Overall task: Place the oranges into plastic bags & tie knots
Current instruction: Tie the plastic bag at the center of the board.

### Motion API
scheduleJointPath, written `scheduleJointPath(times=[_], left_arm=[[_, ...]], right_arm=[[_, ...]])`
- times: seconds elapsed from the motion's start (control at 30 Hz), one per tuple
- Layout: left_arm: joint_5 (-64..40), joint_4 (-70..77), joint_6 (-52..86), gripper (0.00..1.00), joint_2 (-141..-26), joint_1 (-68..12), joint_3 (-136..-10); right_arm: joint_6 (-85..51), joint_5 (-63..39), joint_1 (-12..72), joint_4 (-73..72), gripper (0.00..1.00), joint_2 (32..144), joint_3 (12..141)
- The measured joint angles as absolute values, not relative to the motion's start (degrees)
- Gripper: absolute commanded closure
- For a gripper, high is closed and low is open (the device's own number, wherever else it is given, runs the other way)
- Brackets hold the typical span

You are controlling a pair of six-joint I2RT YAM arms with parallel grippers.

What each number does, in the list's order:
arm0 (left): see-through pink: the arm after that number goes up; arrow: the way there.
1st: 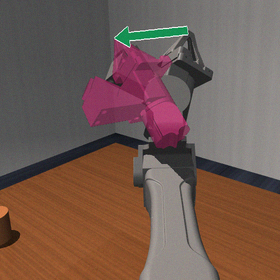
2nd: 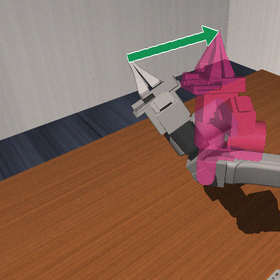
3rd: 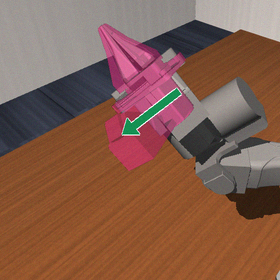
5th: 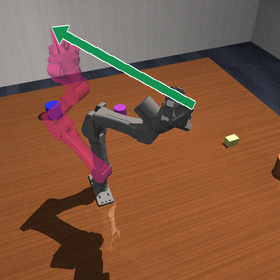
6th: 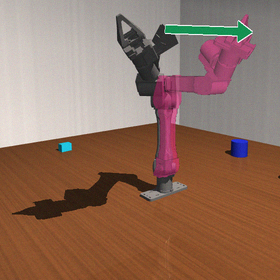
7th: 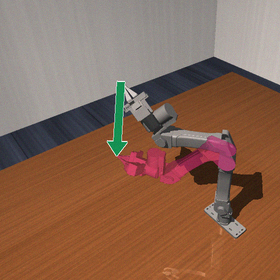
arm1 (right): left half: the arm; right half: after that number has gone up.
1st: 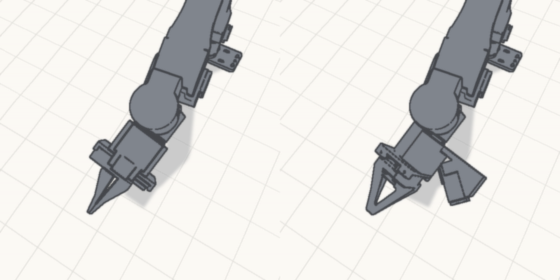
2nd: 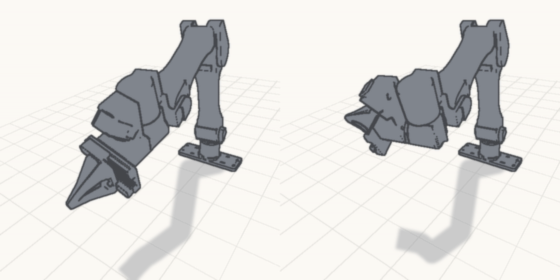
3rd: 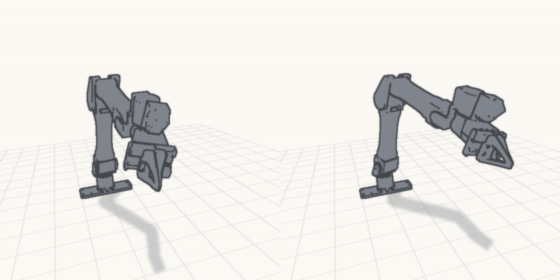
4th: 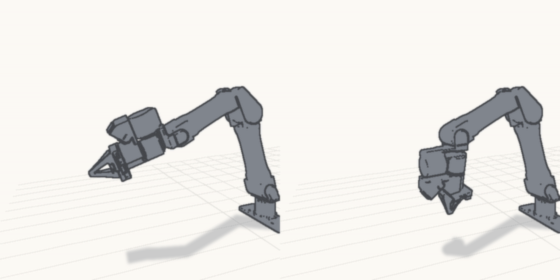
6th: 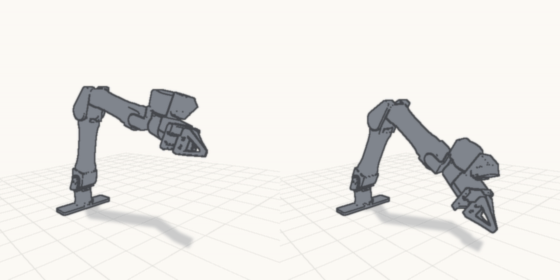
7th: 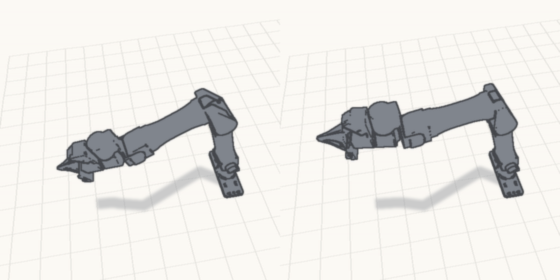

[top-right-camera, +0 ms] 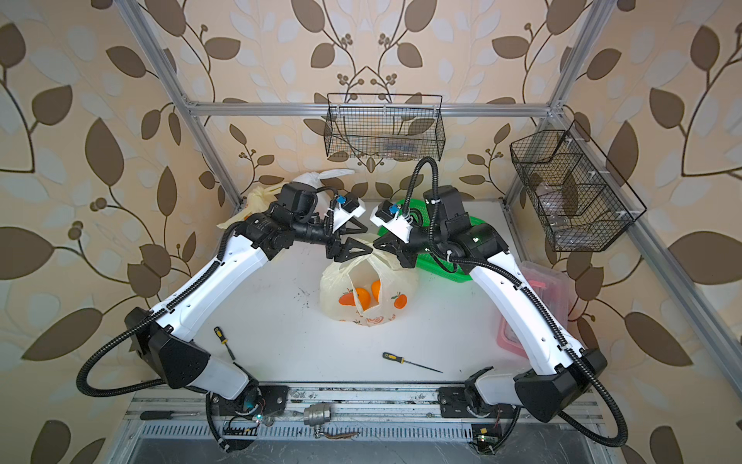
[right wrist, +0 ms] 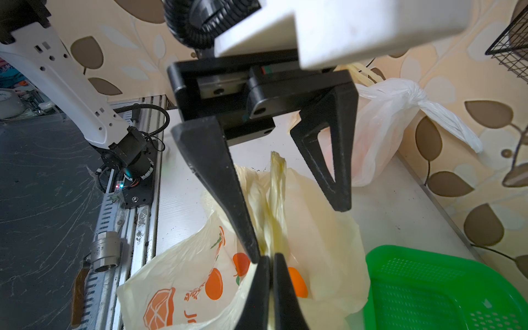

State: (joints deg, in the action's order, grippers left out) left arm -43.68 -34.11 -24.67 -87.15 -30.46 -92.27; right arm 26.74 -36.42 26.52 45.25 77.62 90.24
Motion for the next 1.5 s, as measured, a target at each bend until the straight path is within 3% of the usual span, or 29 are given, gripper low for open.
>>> scheduleJointPath(times=[0.07, 0.17, 0.27, 0.5, 0.63, 0.83, 0.87, 0.93, 1.1, 1.13, 1.2, 1.5], left_arm=[[-43.8, -34.6, -25.1, 0.35, -87.2, -30.5, -92.3], [-44.2, -35.3, -25.6, 0.23, -87.2, -30.5, -92.3], [-44.5, -36.1, -25.6, 0.25, -87.2, -30.5, -92.3], [-44.4, -36.2, -26.2, 0.45, -87.2, -30.8, -92.3], [-44.4, -36.3, -26.6, 0.49, -87.2, -30.8, -92.3], [-44.4, -37.3, -27.0, 0.83, -87.2, -30.9, -92.3], [-44.4, -37.5, -27.1, 0.90, -87.2, -30.9, -92.3], [-44.5, -37.9, -27.2, 1.00, -87.2, -31.0, -92.3], [-43.4, -38.2, -26.5, 1.00, -87.2, -31.2, -92.2], [-43.1, -38.2, -26.3, 1.00, -87.2, -31.2, -92.2], [-42.9, -38.1, -25.1, 1.00, -87.2, -31.2, -92.2], [-43.3, -37.5, -14.0, 1.00, -87.2, -31.2, -92.3]], right_arm=[[26.7, -36.4, 26.5, 45.3, 1.00, 77.6, 90.2], [26.6, -36.4, 26.5, 45.3, 1.00, 77.6, 90.2], [26.4, -36.4, 26.5, 45.3, 1.00, 77.6, 90.2], [26.1, -36.4, 26.5, 45.3, 1.00, 77.6, 90.2], [25.9, -36.4, 26.5, 45.3, 1.00, 77.6, 90.2], [25.7, -36.2, 26.5, 45.2, 1.00, 77.6, 90.2], [25.5, -35.9, 26.5, 45.1, 0.97, 77.6, 90.2], [25.2, -34.9, 26.5, 44.4, 0.73, 77.6, 90.2], [22.7, -31.1, 26.5, 39.0, 0.20, 73.7, 85.8], [22.6, -30.4, 26.6, 37.8, 0.14, 72.4, 84.3], [22.2, -28.1, 27.9, 35.5, 0.10, 69.2, 81.2], [28.0, -13.6, 35.4, 20.1, 0.08, 57.7, 64.5]])
